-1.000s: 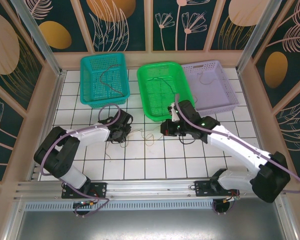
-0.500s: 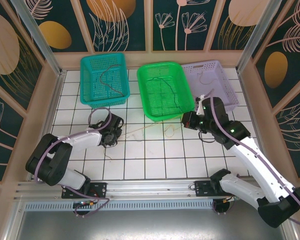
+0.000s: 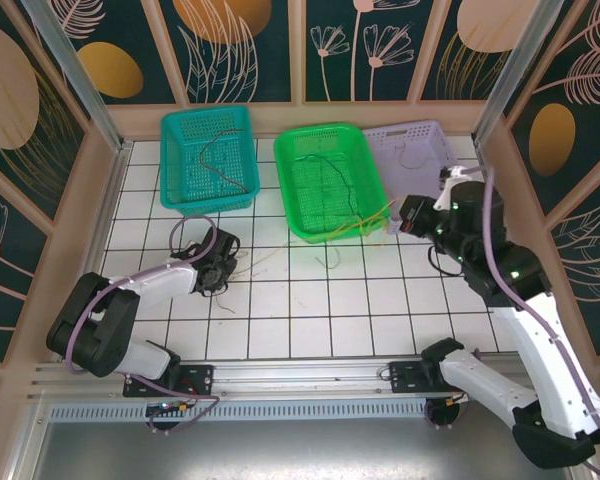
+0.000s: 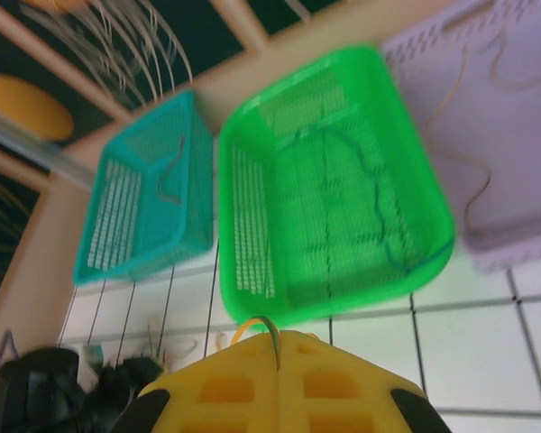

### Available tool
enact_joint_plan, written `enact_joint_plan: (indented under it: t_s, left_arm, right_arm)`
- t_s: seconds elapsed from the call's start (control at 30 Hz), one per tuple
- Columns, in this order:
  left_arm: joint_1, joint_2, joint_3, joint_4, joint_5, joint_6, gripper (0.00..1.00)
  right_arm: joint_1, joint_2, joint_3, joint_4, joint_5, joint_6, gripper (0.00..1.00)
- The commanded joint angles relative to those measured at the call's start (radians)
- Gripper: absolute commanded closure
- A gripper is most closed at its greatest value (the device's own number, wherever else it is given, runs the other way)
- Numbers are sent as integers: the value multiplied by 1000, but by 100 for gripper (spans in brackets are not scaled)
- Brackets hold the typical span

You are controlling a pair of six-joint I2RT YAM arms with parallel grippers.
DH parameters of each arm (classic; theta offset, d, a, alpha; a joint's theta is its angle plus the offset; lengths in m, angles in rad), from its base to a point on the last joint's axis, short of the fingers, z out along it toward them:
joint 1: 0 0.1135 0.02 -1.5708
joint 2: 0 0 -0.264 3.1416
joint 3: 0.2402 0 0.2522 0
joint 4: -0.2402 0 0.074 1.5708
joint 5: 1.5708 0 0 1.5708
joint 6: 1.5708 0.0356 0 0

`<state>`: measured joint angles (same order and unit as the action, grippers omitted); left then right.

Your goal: Untangle the cables

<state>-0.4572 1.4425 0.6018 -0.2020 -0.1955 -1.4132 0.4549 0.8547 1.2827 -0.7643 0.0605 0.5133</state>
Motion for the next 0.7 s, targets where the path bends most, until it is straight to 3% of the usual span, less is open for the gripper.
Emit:
enact_joint_plan:
  t_s: [0.0,0.4,0.53,0.67]
  left_arm:
    - [36,22,-41,-137,-113,49,63]
    - [57,55,-13,-122,-106,102,61]
    - [57,18,53,-140,-66,141,48]
    - [57,-58,162,-196,-5,158,40]
  right_arm:
    - [-9,-12,104,12,121,-47,100]
    - [-8,23,235,31,147,-96,100]
    - [-9,50,269,59,100,-103,100]
    - [-9,83,281,120,-28,-86,100]
